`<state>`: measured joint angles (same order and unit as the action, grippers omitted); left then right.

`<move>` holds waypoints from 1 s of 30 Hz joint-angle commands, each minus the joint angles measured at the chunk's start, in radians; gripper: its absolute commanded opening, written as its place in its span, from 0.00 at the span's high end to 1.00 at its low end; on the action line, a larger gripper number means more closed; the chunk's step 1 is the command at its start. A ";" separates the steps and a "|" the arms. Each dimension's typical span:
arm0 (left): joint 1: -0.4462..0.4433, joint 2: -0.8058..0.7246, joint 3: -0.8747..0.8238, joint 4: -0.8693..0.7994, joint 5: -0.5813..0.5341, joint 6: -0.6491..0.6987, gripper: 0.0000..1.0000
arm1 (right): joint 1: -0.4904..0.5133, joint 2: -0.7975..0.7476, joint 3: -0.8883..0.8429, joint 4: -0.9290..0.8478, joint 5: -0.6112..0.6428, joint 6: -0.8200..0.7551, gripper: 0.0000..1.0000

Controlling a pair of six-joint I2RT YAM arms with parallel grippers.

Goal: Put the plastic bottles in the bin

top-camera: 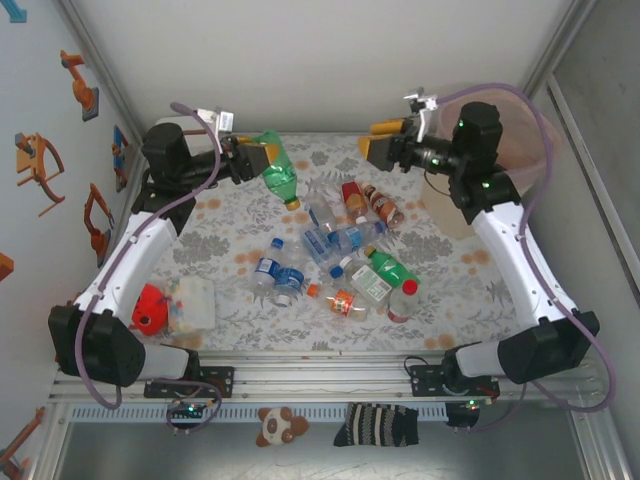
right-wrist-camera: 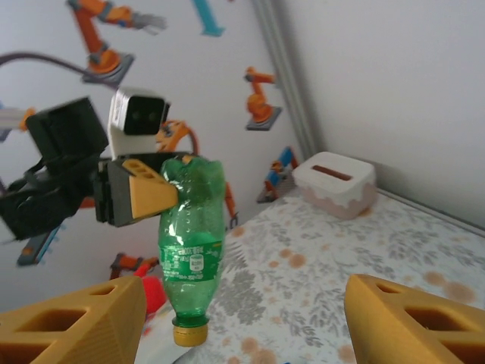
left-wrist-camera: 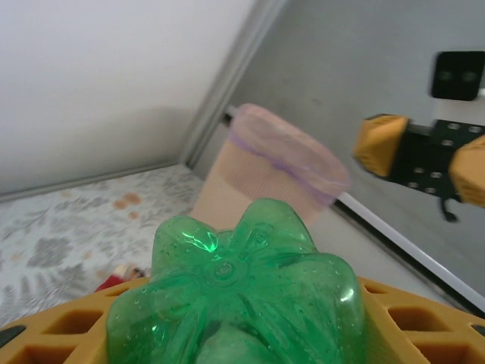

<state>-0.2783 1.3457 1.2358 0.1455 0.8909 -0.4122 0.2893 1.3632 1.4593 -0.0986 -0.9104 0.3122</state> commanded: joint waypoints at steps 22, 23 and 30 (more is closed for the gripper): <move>-0.124 -0.081 0.060 0.002 0.172 0.127 0.53 | 0.292 0.158 0.123 -0.114 -0.125 -0.250 0.19; -0.125 -0.082 0.060 0.004 0.174 0.126 0.53 | 0.299 0.165 0.132 -0.120 -0.134 -0.249 0.19; -0.132 -0.084 0.066 0.024 0.186 0.115 0.53 | 0.339 0.215 0.191 -0.184 -0.162 -0.249 0.22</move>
<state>-0.4038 1.2903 1.2648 0.1341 1.0435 -0.3073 0.6167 1.5700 1.5970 -0.2497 -1.0405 0.0772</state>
